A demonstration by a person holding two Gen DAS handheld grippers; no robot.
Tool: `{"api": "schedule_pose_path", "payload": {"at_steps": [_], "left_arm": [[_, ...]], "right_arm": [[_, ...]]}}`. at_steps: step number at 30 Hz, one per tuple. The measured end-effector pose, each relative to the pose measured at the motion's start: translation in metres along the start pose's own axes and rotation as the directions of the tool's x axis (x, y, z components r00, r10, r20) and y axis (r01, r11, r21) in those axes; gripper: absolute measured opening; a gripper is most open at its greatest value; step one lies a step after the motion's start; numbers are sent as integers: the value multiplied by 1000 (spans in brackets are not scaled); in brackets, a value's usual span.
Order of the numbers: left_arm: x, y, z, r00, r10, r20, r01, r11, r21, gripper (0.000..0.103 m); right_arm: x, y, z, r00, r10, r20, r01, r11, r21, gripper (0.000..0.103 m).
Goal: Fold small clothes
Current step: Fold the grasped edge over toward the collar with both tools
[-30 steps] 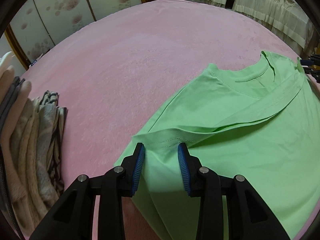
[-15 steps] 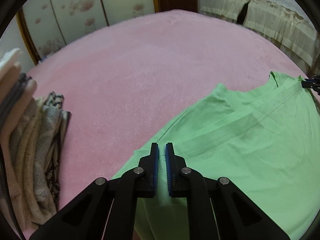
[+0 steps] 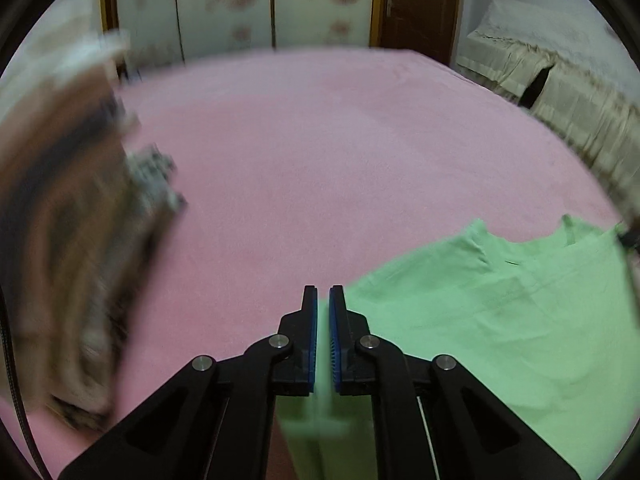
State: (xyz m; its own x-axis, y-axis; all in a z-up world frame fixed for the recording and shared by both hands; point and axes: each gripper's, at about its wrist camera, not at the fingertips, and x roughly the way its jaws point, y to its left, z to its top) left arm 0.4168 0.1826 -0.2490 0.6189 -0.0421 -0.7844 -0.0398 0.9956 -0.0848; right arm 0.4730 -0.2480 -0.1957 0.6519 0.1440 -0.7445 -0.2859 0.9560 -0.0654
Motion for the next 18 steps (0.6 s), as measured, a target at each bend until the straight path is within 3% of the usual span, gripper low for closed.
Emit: {"api": "schedule_pose_path", "payload": {"at_steps": [2,8,18], "left_arm": [[2,10,-2,996,-78,-46,76,996,-46,11],[2,13,-13,990,-104,-91,105,994,2,27],[22,1,-1,991,-79,-110,83,996,33,28]], "right_arm": [[2,-5,-1,1000,14,-15,-13,1000,24,8],[3,-4,-5,999,22,-23,-21,999,28,8],[7,-3,-7,999,25,-36,-24,999,29,8]]}}
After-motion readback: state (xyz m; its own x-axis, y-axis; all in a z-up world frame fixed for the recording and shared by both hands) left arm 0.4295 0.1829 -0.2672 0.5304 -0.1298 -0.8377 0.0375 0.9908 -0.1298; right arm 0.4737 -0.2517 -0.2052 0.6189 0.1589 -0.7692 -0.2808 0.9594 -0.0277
